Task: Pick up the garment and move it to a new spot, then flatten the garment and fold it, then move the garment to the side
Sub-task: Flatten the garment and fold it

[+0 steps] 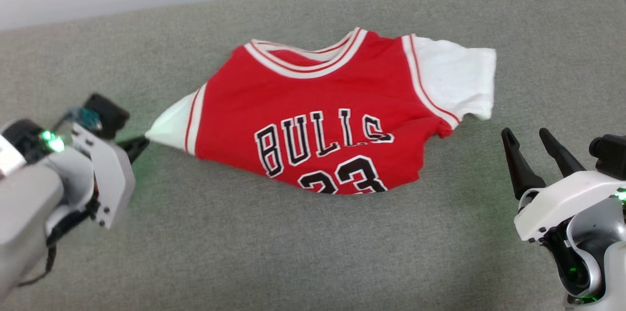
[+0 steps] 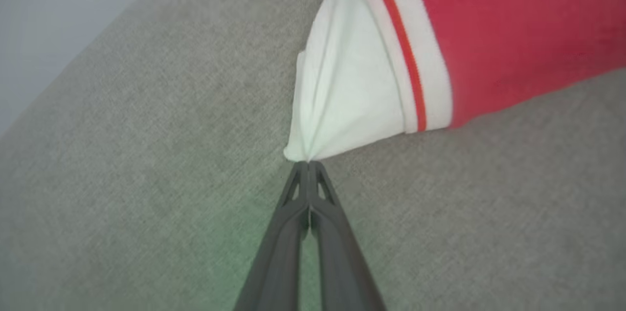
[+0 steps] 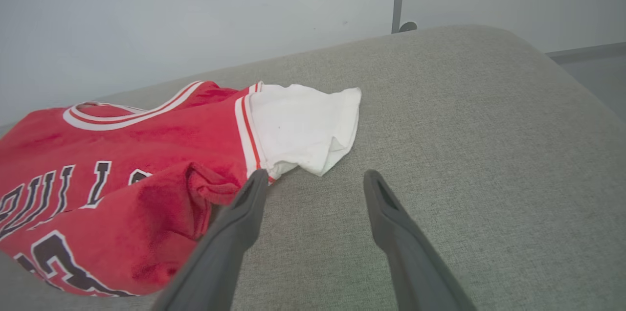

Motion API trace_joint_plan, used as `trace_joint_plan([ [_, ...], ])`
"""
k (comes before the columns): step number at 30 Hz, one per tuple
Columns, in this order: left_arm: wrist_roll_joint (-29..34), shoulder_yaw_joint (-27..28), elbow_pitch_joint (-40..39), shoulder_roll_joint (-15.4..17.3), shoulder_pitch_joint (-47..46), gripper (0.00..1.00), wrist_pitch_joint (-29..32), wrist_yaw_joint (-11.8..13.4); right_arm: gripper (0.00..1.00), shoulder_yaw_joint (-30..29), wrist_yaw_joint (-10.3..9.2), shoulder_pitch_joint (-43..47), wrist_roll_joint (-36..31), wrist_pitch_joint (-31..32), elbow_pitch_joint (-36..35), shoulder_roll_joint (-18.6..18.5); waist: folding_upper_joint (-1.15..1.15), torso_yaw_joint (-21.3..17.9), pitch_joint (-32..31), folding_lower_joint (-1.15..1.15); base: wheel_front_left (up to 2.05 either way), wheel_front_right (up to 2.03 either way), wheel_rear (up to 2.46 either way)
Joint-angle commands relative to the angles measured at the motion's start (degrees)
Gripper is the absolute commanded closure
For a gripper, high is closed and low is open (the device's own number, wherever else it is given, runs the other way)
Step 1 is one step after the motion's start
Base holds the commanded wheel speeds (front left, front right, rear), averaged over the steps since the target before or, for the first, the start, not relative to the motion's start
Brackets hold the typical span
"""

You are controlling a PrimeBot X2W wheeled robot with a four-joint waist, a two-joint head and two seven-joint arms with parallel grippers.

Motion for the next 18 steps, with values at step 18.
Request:
trace_joint_plan([
  [18, 9.18, 0.88, 23.0, -8.41, 2.05, 1.0, -12.26, 1.97, 0.0, -0.89, -0.04, 2.5, -0.2, 2.7, -1.45, -0.75, 0.0, 1.03, -2.13, 0.0, 0.0, 0.0, 0.0],
])
